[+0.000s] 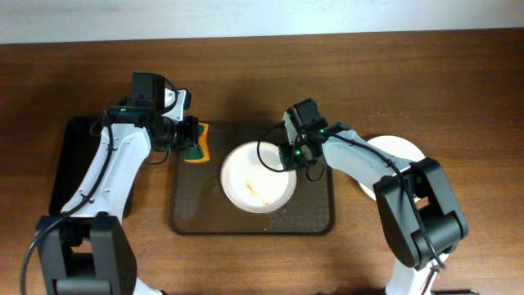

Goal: Clean dirty plates on tray and stack at the side

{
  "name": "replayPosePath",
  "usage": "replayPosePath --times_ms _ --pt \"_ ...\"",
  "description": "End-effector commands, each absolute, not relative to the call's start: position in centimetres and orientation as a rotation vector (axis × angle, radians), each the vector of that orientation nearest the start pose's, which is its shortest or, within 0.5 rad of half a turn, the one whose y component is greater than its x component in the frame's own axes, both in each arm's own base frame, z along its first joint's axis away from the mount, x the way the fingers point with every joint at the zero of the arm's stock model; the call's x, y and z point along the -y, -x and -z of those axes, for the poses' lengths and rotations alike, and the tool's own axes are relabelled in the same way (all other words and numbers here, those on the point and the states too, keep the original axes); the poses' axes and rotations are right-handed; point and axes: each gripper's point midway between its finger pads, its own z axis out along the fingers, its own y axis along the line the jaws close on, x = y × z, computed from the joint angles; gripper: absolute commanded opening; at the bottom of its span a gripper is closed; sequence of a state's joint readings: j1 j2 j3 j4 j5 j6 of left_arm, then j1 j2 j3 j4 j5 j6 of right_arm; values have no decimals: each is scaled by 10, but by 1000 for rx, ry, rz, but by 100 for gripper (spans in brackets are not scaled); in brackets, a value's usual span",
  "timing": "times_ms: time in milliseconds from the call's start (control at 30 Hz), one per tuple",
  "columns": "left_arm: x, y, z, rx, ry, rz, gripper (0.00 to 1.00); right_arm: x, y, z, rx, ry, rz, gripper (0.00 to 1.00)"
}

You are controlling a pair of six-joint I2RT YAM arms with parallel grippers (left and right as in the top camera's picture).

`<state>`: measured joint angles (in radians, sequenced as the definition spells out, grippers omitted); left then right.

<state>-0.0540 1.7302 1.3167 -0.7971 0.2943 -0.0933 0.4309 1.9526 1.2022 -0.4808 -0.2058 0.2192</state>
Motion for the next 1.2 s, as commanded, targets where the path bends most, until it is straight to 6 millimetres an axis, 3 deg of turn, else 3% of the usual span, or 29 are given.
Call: replayPosePath --times_ms 0,67,133,167,267,300,400,500,633,733,800,867,933,1000,1033,1100,1167 --pt "69 -394 -107 -2769 -34 434 0 -201 -355 2 -2942 26 -440 4" --pt "69 -394 -107 -2769 -34 433 0 -198 -327 9 -3058 -419 -410 4" --pt "69 -394 -107 -2769 -33 434 0 -217 -317 8 -3074 -401 -450 6" --pt "69 -394 -107 -2769 -34 434 0 -224 -315 7 -3071 -370 -457 35" --pt "70 -394 -107 -2769 -35 434 0 -225 -332 4 -3008 -357 -503 40" --pt "69 -394 -107 -2768 -40 433 0 -224 -334 4 -3005 -322 -503 39" --pt "77 -392 -106 -2771 -74 441 0 -221 -326 12 -3029 -318 -483 13" --pt "102 -386 -97 -2783 -257 440 0 -220 -324 19 -3019 -315 -492 4" --pt "116 -379 -67 -2834 -442 434 0 -220 -325 22 -3007 -312 -502 4" --pt "130 -376 -21 -2906 -525 444 0 -221 -326 22 -3004 -311 -505 4" --pt "141 -360 9 -2993 -572 457 0 -221 -326 22 -3004 -311 -504 4" --pt "155 -343 9 -3027 -629 553 0 -221 -326 22 -3004 -311 -505 4" --pt "178 -321 -2 -2999 -746 795 0 -221 -326 22 -3004 -311 -505 4" --pt "192 -315 -11 -2963 -742 955 0 -221 -326 22 -3004 -311 -505 4" --pt "194 -318 -12 -2955 -722 962 0 -221 -326 22 -3004 -311 -504 4" --pt "190 -344 -8 -2928 -585 885 0 -221 -326 22 -3004 -311 -505 4" --pt "165 -389 1 -2883 -405 616 0 -221 -325 22 -3005 -311 -504 4"
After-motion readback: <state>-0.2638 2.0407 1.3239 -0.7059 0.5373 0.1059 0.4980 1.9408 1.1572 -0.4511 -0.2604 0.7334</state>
